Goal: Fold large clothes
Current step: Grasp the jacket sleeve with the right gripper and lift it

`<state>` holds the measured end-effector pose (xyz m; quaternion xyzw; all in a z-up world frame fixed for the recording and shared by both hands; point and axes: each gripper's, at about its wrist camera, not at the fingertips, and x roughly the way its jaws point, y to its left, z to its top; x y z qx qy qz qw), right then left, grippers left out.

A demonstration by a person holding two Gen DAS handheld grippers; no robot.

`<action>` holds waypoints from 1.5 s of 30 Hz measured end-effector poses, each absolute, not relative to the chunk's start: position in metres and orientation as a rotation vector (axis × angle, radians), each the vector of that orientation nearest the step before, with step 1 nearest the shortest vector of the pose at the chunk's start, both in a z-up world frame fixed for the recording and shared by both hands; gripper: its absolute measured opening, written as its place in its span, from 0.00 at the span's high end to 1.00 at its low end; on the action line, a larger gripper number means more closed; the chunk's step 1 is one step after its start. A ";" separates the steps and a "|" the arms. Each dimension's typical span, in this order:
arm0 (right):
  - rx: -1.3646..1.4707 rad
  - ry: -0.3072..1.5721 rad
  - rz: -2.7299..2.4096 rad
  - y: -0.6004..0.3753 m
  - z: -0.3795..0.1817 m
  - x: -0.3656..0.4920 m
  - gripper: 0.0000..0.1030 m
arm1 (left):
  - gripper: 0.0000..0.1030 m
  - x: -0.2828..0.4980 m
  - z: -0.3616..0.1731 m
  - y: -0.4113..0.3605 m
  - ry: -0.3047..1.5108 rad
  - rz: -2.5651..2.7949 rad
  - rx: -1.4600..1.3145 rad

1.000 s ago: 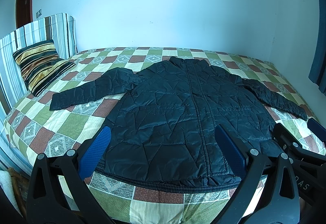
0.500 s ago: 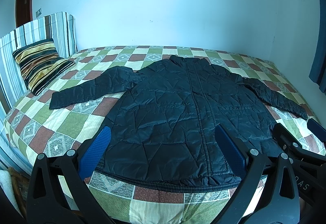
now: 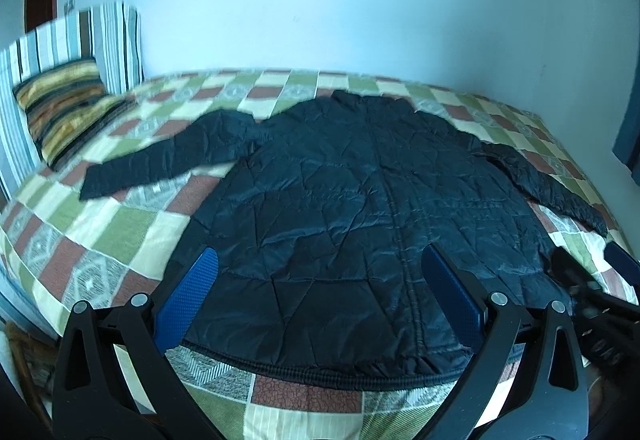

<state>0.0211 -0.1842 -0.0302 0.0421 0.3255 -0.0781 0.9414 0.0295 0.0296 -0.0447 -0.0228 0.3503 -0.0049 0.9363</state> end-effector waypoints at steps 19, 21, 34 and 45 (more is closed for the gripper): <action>0.780 0.668 -0.658 -0.528 -0.116 0.061 0.47 | 0.02 0.129 -0.105 0.165 0.845 0.429 -0.144; 0.876 0.650 -0.667 -0.548 -0.131 0.059 0.39 | 0.02 0.134 -0.108 0.174 0.854 0.464 -0.140; 1.107 0.500 -0.704 -0.612 -0.168 0.095 0.35 | 0.02 0.156 -0.132 0.193 0.910 0.586 -0.123; 1.032 0.507 -0.734 -0.620 -0.162 0.113 0.90 | 0.02 0.162 -0.145 0.194 0.950 0.597 -0.104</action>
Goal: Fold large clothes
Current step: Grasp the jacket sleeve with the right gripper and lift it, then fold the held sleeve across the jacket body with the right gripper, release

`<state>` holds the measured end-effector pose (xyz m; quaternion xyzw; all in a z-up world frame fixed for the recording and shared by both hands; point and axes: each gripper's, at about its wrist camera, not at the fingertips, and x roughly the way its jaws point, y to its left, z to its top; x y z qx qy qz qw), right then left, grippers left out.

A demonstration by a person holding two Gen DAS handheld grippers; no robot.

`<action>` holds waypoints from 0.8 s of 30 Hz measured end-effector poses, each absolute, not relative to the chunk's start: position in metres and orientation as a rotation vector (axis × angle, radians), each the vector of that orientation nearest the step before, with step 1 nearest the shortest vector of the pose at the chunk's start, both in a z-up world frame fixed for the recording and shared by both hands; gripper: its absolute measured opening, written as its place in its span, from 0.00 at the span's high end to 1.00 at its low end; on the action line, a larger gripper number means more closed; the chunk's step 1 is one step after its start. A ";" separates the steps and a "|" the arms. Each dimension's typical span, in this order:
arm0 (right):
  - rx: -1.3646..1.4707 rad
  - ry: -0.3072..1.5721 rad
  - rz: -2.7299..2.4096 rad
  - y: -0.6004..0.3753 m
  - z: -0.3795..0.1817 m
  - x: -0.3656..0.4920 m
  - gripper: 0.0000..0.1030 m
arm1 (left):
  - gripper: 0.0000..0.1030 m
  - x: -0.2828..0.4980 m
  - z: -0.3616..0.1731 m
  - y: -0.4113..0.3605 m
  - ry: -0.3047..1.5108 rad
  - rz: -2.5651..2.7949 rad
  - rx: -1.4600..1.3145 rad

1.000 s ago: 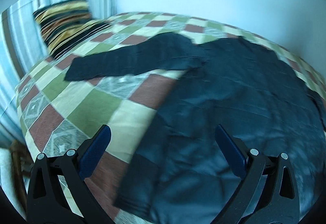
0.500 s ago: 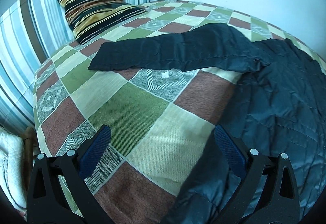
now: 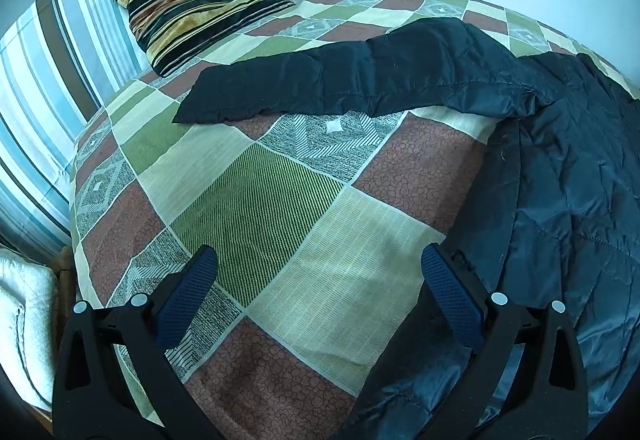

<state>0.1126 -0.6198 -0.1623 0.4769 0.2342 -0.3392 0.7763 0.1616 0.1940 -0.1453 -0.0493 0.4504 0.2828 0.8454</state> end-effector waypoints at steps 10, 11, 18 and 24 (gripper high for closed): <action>0.632 0.445 -0.543 -0.511 -0.053 0.168 0.92 | 0.02 0.157 -0.152 0.210 0.953 0.643 -0.092; 0.585 0.454 -0.504 -0.492 -0.045 0.181 0.92 | 0.02 0.156 -0.153 0.213 0.958 0.639 -0.101; 0.394 0.523 -0.262 -0.366 -0.026 0.265 0.92 | 0.02 0.151 -0.160 0.223 0.961 0.627 -0.131; 0.290 0.586 -0.098 -0.270 -0.040 0.316 0.92 | 0.02 0.151 -0.164 0.231 0.962 0.620 -0.147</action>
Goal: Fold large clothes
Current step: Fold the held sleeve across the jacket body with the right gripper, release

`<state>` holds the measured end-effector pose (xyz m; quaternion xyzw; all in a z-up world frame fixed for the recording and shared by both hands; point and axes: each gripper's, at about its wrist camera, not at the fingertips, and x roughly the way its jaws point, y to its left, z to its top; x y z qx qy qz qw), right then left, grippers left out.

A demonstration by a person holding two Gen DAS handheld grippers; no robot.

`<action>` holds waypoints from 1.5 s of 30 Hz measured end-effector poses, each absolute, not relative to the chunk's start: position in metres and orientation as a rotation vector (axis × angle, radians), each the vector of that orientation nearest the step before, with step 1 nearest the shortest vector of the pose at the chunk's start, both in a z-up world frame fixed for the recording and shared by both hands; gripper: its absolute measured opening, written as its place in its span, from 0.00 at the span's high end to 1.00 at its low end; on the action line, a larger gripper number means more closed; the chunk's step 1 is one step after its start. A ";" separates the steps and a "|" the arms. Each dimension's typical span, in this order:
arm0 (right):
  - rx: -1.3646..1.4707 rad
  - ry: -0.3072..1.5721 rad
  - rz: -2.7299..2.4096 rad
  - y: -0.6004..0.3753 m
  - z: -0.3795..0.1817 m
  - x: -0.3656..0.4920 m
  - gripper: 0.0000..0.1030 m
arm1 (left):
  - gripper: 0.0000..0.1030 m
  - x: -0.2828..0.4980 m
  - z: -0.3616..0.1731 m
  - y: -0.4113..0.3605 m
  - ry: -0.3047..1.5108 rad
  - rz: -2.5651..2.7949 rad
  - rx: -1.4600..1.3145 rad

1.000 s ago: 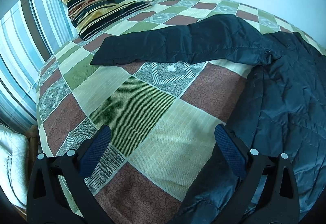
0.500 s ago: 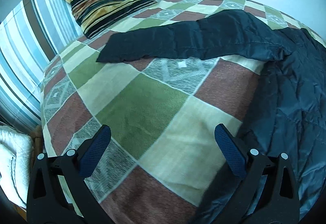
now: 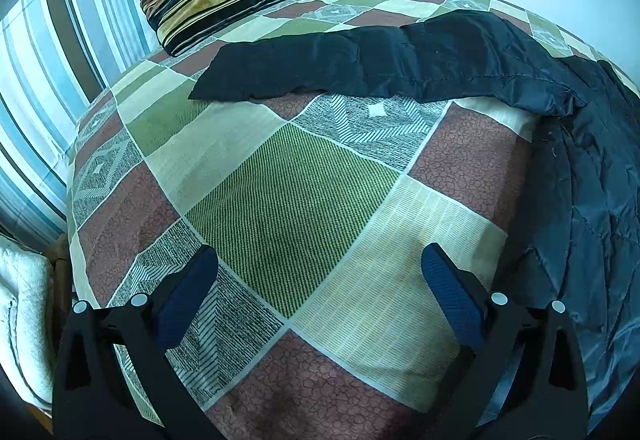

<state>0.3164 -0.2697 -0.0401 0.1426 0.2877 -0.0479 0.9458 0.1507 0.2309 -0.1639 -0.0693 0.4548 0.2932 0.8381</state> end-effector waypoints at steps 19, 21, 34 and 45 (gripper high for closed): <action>0.013 0.955 0.159 -0.080 -0.152 0.363 0.92 | 0.02 0.153 -0.173 0.240 0.964 0.607 -0.161; 0.001 0.965 0.157 -0.076 -0.154 0.364 0.90 | 0.02 0.154 -0.174 0.239 0.963 0.610 -0.155; 0.097 0.805 0.175 -0.140 -0.080 0.299 0.55 | 0.02 0.154 -0.173 0.239 0.961 0.612 -0.149; 0.174 0.867 -0.338 -0.328 -0.120 0.300 0.84 | 0.02 0.154 -0.175 0.239 0.960 0.613 -0.149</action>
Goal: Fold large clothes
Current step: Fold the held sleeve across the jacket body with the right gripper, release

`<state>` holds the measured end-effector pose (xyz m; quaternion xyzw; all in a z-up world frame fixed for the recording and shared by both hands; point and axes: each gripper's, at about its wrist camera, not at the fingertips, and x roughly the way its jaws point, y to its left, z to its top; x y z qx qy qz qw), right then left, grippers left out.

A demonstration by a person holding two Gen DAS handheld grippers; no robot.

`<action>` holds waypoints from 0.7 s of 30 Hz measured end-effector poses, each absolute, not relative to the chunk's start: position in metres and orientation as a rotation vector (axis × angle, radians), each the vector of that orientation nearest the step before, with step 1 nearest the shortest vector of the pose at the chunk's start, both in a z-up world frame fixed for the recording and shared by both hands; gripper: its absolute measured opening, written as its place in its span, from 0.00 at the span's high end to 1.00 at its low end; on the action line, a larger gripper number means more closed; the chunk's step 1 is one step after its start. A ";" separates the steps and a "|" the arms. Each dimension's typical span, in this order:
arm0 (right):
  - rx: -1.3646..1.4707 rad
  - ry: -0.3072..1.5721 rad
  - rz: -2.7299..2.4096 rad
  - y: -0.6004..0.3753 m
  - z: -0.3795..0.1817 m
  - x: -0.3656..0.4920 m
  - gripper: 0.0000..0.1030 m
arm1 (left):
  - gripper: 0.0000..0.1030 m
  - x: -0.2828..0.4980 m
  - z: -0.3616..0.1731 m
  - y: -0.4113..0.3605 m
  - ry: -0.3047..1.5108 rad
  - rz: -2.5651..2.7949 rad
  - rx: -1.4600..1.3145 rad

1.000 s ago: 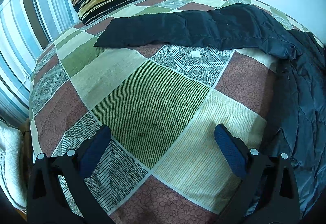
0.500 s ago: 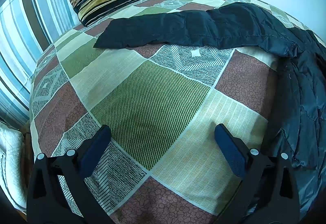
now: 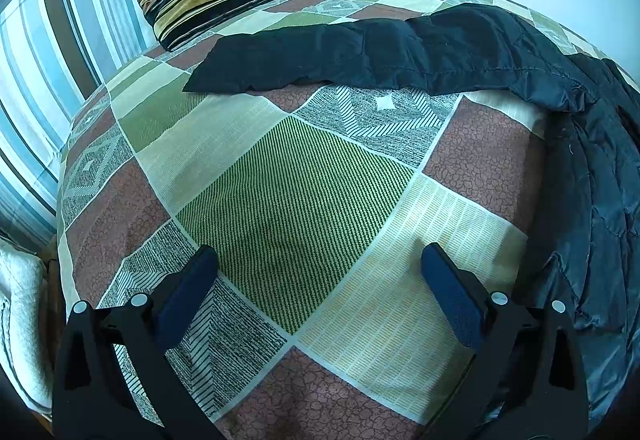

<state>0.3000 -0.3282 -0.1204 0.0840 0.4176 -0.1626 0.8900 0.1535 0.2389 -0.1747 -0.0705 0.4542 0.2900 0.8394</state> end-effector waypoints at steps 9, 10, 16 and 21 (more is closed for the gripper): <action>0.167 0.922 -0.347 -0.339 -0.172 0.305 0.84 | 0.02 0.154 -0.176 0.239 0.962 0.618 -0.139; 0.164 0.916 -0.348 -0.339 -0.173 0.304 0.84 | 0.02 0.154 -0.177 0.239 0.961 0.618 -0.141; 0.163 0.893 -0.350 -0.338 -0.173 0.301 0.83 | 0.02 0.155 -0.178 0.240 0.961 0.616 -0.143; 0.155 0.881 -0.359 -0.335 -0.173 0.299 0.83 | 0.02 0.155 -0.179 0.242 0.962 0.609 -0.158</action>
